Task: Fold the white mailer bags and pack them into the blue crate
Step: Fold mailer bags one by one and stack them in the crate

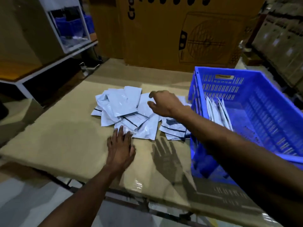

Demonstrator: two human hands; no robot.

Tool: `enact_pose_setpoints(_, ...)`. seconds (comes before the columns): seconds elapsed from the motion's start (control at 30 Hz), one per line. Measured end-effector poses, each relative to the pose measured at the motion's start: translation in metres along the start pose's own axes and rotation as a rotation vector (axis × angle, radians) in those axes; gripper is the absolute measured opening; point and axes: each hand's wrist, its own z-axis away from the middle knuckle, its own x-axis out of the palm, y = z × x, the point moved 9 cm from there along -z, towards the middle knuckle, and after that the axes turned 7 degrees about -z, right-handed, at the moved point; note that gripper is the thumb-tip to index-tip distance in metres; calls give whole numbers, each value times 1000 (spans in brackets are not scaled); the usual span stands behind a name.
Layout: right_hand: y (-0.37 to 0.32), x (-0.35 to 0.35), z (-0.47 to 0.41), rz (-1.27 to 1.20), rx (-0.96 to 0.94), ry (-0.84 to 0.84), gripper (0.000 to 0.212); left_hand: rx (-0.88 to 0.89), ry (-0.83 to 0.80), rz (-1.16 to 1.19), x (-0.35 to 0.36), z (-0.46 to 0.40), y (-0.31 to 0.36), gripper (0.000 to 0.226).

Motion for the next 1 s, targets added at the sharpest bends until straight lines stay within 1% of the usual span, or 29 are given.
enact_pose_setpoints(0.1, -7, 55, -12, -12, 61, -130, 38, 17, -45, -3, 4, -4, -17, 69)
enact_pose_setpoints(0.2, 6, 104, -7, 113, 92, -165, 32, 11, -98, -13, 13, -9, -20, 73)
enact_pose_setpoints(0.23, 12, 116, -6, 152, 106, -157, 35, 25, -107, -25, 15, -11, -17, 73)
enact_pose_setpoints(0.37, 33, 142, -11, 217, 139, -107, 58, 51, -133, -38, 25, -15, -14, 76)
enact_pose_setpoints(0.43, 36, 149, -18, 233, 120, -88, 60, 50, -119, -25, 26, -14, -15, 77)
enact_pose_setpoints(0.5, 38, 153, -25, 224, 97, -50, 52, 63, -115, -23, 26, -13, -13, 76)
enact_pose_setpoints(0.57, 40, 153, -33, 194, 71, 3, 37, 64, -124, -15, 29, -15, -14, 76)
enact_pose_setpoints(0.63, 39, 152, -36, 160, 52, 55, 27, 63, -115, -3, 30, -16, -15, 77)
enact_pose_setpoints(0.73, 16, 140, -20, 110, -17, 183, 22, 39, -120, 38, 34, -17, -17, 82)
enact_pose_setpoints(0.77, 2, 138, -9, 105, -47, 214, 20, 19, -88, 69, 29, -16, -18, 86)
enact_pose_setpoints(0.83, -30, 140, 20, 105, -134, 255, 13, -16, 26, 121, 10, -15, -20, 93)
enact_pose_setpoints(0.9, -62, 146, 49, 76, -237, 272, 16, 7, 121, 154, -8, -11, -19, 93)
enact_pose_setpoints(1.0, -97, 156, 78, 27, -367, 248, 17, 49, 157, 162, -18, -6, -25, 96)
